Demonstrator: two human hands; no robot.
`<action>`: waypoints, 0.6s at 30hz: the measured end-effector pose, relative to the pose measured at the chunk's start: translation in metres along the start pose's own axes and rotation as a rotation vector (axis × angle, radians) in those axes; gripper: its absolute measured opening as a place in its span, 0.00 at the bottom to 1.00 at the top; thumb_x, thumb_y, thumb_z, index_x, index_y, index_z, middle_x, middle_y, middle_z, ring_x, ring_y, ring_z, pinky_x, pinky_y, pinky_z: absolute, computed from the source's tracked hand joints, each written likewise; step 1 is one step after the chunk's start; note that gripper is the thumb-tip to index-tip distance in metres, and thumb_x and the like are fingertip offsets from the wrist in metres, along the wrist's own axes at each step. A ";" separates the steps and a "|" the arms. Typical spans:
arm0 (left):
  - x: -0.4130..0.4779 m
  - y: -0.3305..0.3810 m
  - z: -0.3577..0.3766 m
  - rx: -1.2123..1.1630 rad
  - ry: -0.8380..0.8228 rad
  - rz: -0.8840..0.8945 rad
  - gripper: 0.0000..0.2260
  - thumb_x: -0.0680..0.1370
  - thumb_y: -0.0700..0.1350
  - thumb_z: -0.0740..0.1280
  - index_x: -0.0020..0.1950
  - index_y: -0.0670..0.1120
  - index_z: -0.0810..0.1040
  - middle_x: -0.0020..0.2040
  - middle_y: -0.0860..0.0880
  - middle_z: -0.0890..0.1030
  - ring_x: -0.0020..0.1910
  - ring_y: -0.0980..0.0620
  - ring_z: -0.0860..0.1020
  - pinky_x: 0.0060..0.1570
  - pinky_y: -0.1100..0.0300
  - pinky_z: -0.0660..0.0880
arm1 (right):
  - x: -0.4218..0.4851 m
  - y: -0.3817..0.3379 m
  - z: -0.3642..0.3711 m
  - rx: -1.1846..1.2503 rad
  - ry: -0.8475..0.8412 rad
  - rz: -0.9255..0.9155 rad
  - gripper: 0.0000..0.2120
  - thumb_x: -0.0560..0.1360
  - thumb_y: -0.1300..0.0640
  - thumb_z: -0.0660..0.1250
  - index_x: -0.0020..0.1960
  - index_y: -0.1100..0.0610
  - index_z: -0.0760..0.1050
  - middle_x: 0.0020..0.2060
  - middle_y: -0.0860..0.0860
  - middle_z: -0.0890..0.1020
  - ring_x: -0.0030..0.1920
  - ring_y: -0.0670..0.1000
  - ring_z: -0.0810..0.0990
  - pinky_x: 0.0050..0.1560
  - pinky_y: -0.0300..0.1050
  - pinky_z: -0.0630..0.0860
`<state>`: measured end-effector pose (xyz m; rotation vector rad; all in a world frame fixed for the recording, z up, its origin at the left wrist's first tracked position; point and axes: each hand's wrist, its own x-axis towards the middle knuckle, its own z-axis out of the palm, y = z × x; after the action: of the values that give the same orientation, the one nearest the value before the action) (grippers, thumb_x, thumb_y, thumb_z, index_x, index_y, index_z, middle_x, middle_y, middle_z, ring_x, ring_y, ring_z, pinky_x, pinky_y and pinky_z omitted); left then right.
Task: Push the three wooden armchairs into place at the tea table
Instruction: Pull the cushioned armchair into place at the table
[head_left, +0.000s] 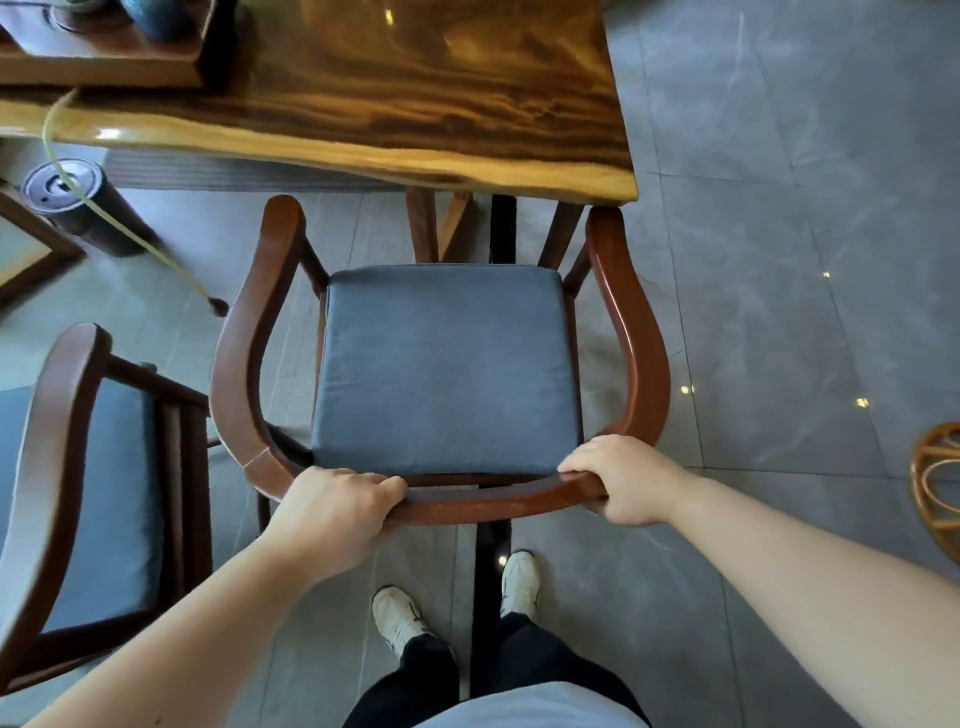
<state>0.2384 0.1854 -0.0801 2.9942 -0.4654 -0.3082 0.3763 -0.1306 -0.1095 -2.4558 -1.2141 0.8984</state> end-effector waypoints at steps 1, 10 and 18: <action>0.002 -0.006 -0.002 0.011 0.009 0.000 0.11 0.65 0.51 0.75 0.37 0.49 0.75 0.28 0.52 0.77 0.25 0.46 0.77 0.21 0.60 0.69 | 0.003 -0.003 -0.002 0.010 0.016 0.001 0.06 0.69 0.60 0.70 0.47 0.55 0.79 0.44 0.50 0.83 0.47 0.53 0.78 0.50 0.51 0.74; 0.004 -0.044 -0.013 0.034 0.069 0.005 0.14 0.62 0.53 0.78 0.35 0.49 0.75 0.26 0.52 0.77 0.23 0.46 0.77 0.22 0.59 0.70 | 0.029 -0.025 -0.010 -0.025 -0.037 0.049 0.11 0.70 0.59 0.69 0.52 0.52 0.77 0.47 0.50 0.81 0.48 0.53 0.79 0.48 0.51 0.75; -0.003 -0.035 -0.003 0.012 0.102 -0.008 0.13 0.61 0.52 0.79 0.35 0.49 0.76 0.26 0.52 0.77 0.23 0.45 0.76 0.22 0.58 0.71 | 0.027 -0.028 -0.013 -0.170 -0.140 0.022 0.07 0.73 0.55 0.67 0.50 0.53 0.74 0.44 0.51 0.81 0.44 0.56 0.79 0.44 0.53 0.75</action>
<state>0.2463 0.2195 -0.0812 3.0064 -0.4461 -0.1535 0.3792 -0.0916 -0.0966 -2.5791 -1.3647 1.0278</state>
